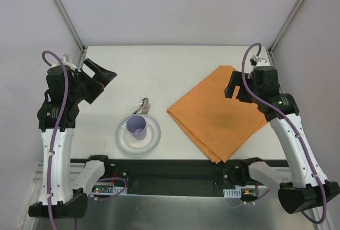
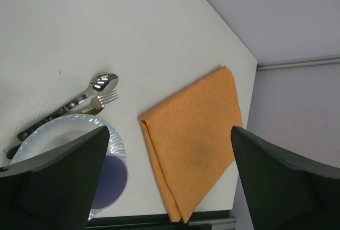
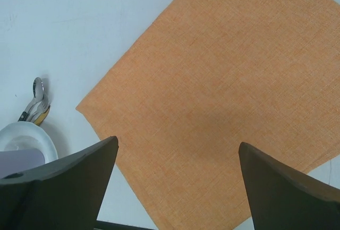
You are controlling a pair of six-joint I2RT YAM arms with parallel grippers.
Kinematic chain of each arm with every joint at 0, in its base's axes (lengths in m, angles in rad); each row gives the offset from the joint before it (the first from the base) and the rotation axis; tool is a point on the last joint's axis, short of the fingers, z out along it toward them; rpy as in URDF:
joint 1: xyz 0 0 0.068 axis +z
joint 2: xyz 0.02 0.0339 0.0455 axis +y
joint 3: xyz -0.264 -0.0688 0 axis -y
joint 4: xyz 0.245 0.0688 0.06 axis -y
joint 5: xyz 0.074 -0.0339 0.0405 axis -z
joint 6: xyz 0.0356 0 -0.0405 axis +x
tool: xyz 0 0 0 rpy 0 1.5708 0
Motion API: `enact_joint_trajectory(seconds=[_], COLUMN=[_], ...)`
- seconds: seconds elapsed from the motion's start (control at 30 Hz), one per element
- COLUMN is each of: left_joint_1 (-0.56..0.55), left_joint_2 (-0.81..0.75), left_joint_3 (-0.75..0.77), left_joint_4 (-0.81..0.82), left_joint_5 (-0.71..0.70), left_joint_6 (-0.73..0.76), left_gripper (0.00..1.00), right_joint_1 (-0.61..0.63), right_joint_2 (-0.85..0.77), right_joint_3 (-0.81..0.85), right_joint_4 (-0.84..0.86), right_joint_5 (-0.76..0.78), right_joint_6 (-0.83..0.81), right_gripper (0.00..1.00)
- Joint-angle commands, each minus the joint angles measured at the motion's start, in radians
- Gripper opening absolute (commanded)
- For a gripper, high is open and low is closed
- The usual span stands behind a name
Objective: Set the dinner table for one person
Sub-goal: Pick up the cup at the center of the board.
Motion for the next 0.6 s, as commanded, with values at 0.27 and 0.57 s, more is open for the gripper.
enact_joint_trajectory(seconds=[0.27,0.57], left_joint_1=[0.008,0.008], left_joint_2=[0.096,0.316], left_joint_3=[0.205,0.658], left_joint_4=[-0.124,-0.787], left_joint_5=[-0.112,-1.013], left_joint_6=[0.100,0.028], left_gripper=[0.99,0.99], right_joint_1=[0.018,0.020], right_joint_2=[-0.093,-0.132], right_joint_3=[-0.032,-0.062], right_joint_4=[-0.024,-0.058], right_joint_5=[-0.145,-0.248], right_joint_6=[0.077,0.136], right_gripper=[1.00,1.00])
